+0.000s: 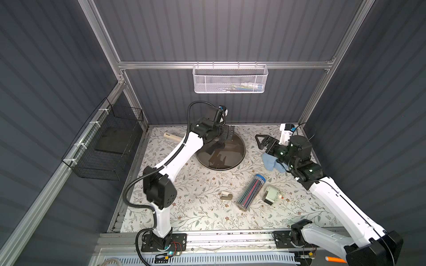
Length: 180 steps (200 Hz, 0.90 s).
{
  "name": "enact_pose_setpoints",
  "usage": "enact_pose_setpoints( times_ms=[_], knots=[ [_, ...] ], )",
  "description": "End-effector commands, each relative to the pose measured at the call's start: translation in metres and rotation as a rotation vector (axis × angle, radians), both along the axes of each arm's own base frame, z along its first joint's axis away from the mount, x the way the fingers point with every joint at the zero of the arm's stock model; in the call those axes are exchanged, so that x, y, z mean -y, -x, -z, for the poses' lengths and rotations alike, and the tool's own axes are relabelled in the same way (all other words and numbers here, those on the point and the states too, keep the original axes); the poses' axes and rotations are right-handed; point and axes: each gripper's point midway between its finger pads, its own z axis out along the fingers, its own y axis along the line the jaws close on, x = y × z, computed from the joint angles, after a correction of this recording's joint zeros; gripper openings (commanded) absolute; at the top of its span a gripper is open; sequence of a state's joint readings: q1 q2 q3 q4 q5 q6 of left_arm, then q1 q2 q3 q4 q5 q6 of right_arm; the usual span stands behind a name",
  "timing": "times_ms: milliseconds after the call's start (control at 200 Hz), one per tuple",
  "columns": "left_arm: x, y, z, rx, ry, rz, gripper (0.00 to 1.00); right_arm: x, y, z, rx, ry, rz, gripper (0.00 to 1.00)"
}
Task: Wipe the pot lid with a cloth
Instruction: Pick up the pot lid from the cooking pot.
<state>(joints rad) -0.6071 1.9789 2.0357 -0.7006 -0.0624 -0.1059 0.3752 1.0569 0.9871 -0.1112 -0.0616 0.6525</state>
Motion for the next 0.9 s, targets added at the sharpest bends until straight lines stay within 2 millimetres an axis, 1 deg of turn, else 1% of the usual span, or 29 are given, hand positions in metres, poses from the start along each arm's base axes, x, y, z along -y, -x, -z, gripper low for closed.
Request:
enact_pose_setpoints(
  times_ms=[0,95,200,325,490,520,590,625,755,815,895],
  knots=[
    [-0.025,-0.002,0.045,-0.077,-0.302,0.051,1.0,0.024,0.003,0.012,-0.013,0.097,0.101,0.99],
    [-0.025,-0.016,0.052,-0.051,-0.362,0.056,1.0,0.031,0.009,0.018,-0.015,0.093,0.131,0.99],
    [-0.032,-0.021,0.064,-0.056,-0.424,0.043,1.0,0.037,0.014,0.026,-0.031,0.09,0.155,0.99],
    [-0.035,-0.009,0.079,-0.113,-0.441,0.066,0.95,0.042,0.017,0.037,-0.057,0.075,0.181,0.99],
    [-0.038,0.015,0.103,-0.207,-0.437,0.119,0.89,0.044,0.016,0.047,-0.083,0.074,0.201,0.99],
    [-0.042,0.023,0.109,-0.243,-0.455,0.129,0.88,0.044,0.016,0.048,-0.088,0.075,0.201,0.99],
    [-0.045,0.03,0.117,-0.28,-0.474,0.148,0.83,0.044,0.014,0.05,-0.094,0.076,0.205,0.99],
    [-0.045,0.031,0.12,-0.292,-0.478,0.15,0.79,0.044,0.013,0.051,-0.098,0.076,0.205,0.99],
    [-0.041,0.03,0.125,-0.314,-0.48,0.163,0.61,0.042,0.011,0.054,-0.111,0.071,0.207,0.99],
    [-0.039,0.028,0.126,-0.315,-0.479,0.168,0.58,0.042,0.01,0.056,-0.117,0.067,0.207,0.99],
    [-0.037,0.023,0.128,-0.309,-0.477,0.168,0.43,0.042,0.009,0.058,-0.122,0.065,0.212,0.99]
  ],
)
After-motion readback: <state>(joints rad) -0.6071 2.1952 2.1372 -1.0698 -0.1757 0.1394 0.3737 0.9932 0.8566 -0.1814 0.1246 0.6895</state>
